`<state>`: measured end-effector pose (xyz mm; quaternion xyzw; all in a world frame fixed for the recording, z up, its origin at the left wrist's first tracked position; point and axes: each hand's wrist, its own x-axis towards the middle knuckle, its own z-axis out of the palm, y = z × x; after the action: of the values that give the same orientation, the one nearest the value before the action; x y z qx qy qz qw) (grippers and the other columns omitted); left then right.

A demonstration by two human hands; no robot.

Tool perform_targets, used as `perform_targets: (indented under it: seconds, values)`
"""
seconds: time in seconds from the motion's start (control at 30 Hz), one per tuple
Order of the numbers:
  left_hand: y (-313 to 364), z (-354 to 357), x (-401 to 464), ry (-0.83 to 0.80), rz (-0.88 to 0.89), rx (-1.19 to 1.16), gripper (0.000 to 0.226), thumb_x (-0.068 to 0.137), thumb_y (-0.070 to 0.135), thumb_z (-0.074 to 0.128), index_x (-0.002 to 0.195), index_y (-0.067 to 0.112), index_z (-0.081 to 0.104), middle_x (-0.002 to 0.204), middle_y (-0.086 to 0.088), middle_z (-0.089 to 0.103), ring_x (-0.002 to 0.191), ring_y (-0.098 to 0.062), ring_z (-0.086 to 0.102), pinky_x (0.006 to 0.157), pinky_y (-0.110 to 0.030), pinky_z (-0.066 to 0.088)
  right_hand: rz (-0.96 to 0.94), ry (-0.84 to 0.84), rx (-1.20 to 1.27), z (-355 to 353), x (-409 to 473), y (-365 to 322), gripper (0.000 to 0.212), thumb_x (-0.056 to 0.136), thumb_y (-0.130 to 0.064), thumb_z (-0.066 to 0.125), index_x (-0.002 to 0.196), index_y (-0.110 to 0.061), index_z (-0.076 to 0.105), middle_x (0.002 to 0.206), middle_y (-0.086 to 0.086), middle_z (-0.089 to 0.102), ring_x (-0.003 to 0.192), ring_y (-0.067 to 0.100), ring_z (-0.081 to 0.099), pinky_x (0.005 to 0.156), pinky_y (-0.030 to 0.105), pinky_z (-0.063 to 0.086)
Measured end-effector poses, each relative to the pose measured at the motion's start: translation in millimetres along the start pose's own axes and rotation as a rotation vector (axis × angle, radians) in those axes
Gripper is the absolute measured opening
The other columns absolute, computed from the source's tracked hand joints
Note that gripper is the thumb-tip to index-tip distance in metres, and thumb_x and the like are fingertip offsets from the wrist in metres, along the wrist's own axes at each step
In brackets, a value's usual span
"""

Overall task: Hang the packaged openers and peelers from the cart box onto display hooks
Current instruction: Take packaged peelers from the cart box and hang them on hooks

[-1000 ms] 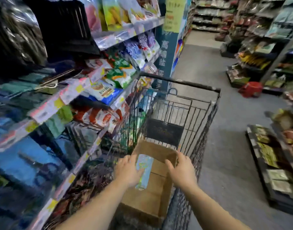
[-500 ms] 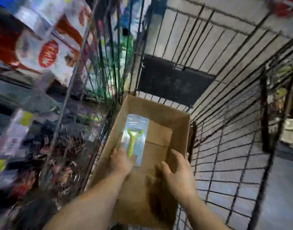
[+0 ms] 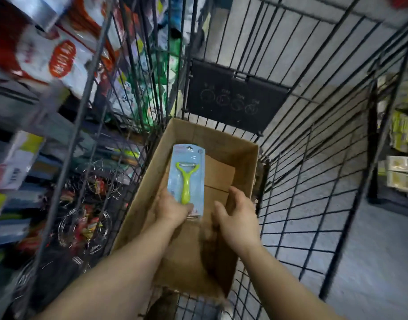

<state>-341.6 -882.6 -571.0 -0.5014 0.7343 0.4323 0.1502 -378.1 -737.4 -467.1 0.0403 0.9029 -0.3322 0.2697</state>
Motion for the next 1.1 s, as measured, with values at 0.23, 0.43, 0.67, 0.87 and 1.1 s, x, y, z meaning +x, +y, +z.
perform_targets:
  seconds: [0.23,0.43,0.67,0.87,1.1]
  values:
    - [27,-56,-118,0.037,0.193,-0.445,0.071,0.059,-0.002,0.085,0.121,0.004,0.051,0.114,-0.016,0.068,0.106,-0.032,0.066,0.092,-0.049,0.054,-0.162,-0.029,0.1,-43,-65,-28,0.064,0.088,-0.034,0.066,0.145,-0.017,0.039,0.142,0.007,0.051,0.126,0.022,0.05,0.1,0.028,0.04]
    - [11,-133,-260,0.189,0.369,-0.646,0.069,0.061,-0.007,0.087,0.121,-0.002,0.054,0.114,-0.02,0.07,0.105,-0.035,0.068,0.09,-0.056,0.054,-0.431,-0.147,0.211,-78,-173,-71,0.07,0.087,-0.036,0.069,0.146,-0.016,0.036,0.141,0.005,0.053,0.126,0.022,0.053,0.091,0.022,0.038]
    - [-83,-245,-418,0.584,0.585,-0.72,0.056,0.054,0.027,0.075,0.109,0.028,0.063,0.098,0.009,0.076,0.092,-0.009,0.072,0.078,-0.029,0.059,-0.732,-0.385,0.409,-34,-356,-128,0.05,0.077,-0.021,0.079,0.121,-0.023,0.053,0.11,-0.006,0.069,0.097,0.011,0.066,0.088,0.035,0.053]
    - [-256,-337,-552,0.859,0.529,-0.769,0.053,0.059,0.007,0.076,0.106,0.022,0.059,0.094,0.006,0.074,0.08,-0.007,0.067,0.07,-0.022,0.052,-0.999,-0.626,0.446,54,-558,-137,0.049,0.075,-0.024,0.079,0.116,-0.027,0.053,0.1,-0.016,0.068,0.086,-0.008,0.064,0.067,0.011,0.048]
    - [-492,-412,-733,1.158,0.421,-0.831,0.048,0.074,0.019,0.078,0.115,0.018,0.054,0.103,0.01,0.069,0.077,0.019,0.06,0.071,-0.005,0.046,-1.152,-0.943,0.452,173,-821,-100,0.043,0.078,-0.017,0.08,0.114,-0.023,0.057,0.096,-0.014,0.07,0.078,-0.009,0.065,0.067,0.014,0.051]
